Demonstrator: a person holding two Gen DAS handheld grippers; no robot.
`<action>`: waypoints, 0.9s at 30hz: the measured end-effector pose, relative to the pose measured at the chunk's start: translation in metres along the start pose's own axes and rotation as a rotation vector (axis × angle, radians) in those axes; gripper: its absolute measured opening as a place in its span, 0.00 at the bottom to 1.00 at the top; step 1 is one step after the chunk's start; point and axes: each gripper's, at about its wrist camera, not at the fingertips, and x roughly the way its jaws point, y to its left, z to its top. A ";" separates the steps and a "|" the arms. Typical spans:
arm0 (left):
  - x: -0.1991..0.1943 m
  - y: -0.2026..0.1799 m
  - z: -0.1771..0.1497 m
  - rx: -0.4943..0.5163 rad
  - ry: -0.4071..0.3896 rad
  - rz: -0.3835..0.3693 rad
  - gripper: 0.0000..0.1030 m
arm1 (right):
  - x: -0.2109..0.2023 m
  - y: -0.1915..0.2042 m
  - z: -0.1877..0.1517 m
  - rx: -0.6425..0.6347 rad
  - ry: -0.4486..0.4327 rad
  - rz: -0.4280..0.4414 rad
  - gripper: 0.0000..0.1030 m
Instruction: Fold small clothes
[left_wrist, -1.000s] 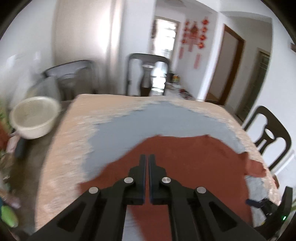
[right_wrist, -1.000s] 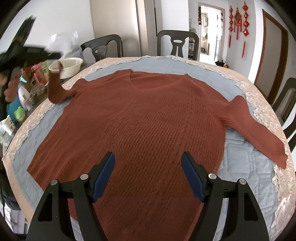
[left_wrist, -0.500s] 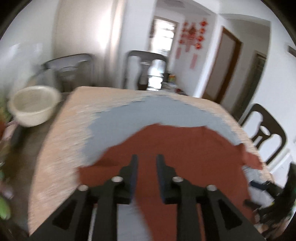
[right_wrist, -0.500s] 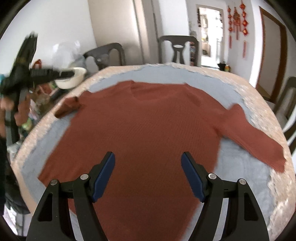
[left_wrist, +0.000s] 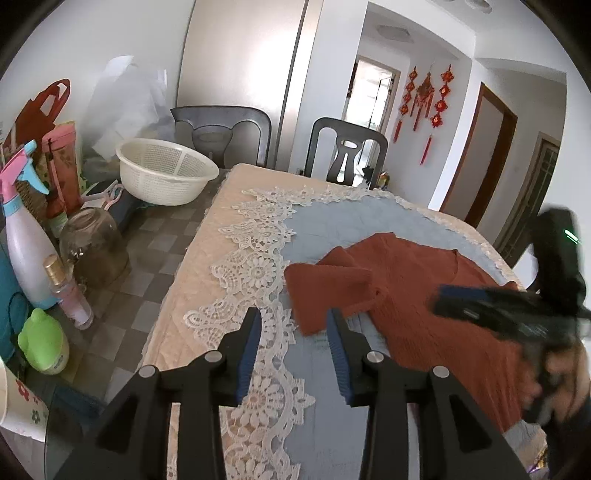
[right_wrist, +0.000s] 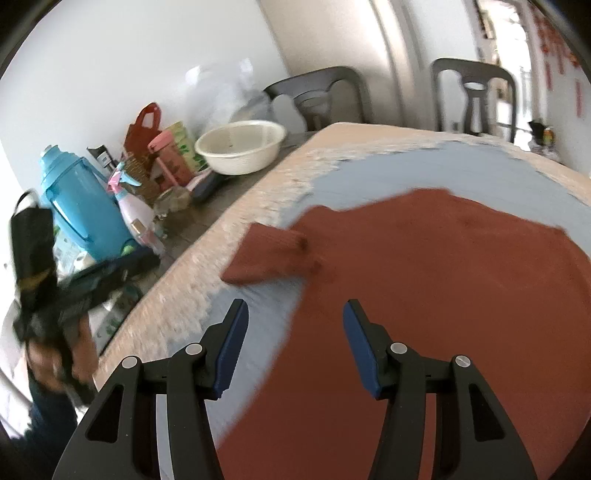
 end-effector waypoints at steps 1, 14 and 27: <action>-0.002 0.001 -0.001 -0.002 -0.004 -0.004 0.39 | 0.011 0.002 0.006 -0.008 0.010 0.001 0.53; -0.004 0.020 -0.007 -0.021 0.000 -0.013 0.40 | 0.075 -0.010 0.033 0.001 0.107 -0.035 0.04; 0.028 -0.033 0.026 0.045 0.026 -0.069 0.40 | -0.002 -0.088 0.064 0.106 0.018 -0.157 0.04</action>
